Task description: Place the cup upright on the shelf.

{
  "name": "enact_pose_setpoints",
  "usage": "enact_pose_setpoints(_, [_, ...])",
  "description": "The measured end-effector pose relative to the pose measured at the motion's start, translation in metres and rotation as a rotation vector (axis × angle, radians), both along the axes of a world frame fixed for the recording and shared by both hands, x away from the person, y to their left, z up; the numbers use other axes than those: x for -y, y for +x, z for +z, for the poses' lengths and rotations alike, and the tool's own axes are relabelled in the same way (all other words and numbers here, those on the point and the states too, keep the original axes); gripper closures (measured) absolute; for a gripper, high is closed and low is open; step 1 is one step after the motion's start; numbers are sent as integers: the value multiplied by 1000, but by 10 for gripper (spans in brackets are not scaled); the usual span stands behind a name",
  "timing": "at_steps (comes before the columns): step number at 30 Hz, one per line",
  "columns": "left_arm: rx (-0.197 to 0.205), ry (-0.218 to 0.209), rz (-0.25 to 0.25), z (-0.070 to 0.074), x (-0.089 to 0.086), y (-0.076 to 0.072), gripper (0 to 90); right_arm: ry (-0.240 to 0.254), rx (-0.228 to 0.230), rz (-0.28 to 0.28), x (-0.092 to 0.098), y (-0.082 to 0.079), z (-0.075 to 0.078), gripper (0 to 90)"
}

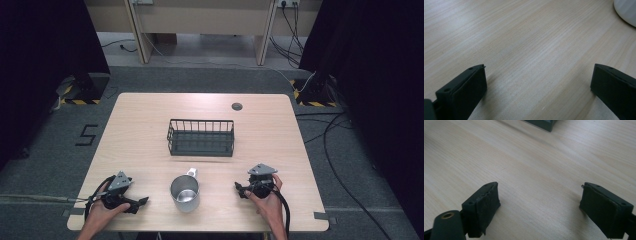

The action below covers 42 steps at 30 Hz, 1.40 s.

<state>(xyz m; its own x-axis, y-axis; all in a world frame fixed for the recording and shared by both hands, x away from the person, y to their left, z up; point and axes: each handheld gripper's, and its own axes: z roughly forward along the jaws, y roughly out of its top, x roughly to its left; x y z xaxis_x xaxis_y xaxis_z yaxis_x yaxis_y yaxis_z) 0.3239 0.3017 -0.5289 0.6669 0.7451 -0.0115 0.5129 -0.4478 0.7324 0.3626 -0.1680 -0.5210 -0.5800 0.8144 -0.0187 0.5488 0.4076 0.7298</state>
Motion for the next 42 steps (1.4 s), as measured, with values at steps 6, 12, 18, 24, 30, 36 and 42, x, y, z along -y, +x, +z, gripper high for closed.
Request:
enact_pose_setpoints(6, [0, 0, 0, 0, 0, 0, 0, 17, 43, 9, 0, -5, 4, 175])
enact_pose_setpoints(12, [0, 0, 0, 0, 0, 0, 0, 48, 77, 30, -1, -11, 10, 198])
enact_pose_setpoints(18, [0, 0, 0, 0, 0, 0, 0, 57, 85, 44, -4, -13, 11, 211])
enact_pose_setpoints(24, [0, 0, 0, 0, 0, 0, 0, 80, 116, 71, -10, -17, 18, 239])
enact_pose_setpoints(30, [0, 1, 1, 0, 0, 0, 0, 85, 147, 115, -20, -19, 23, 296])
enact_pose_setpoints(36, [0, 0, 0, 0, 0, 0, 0, 104, 164, 177, -31, -18, 26, 382])
enact_pose_setpoints(42, [0, 1, 1, 0, 0, 0, 0, 150, 206, 285, -48, -9, 33, 477])
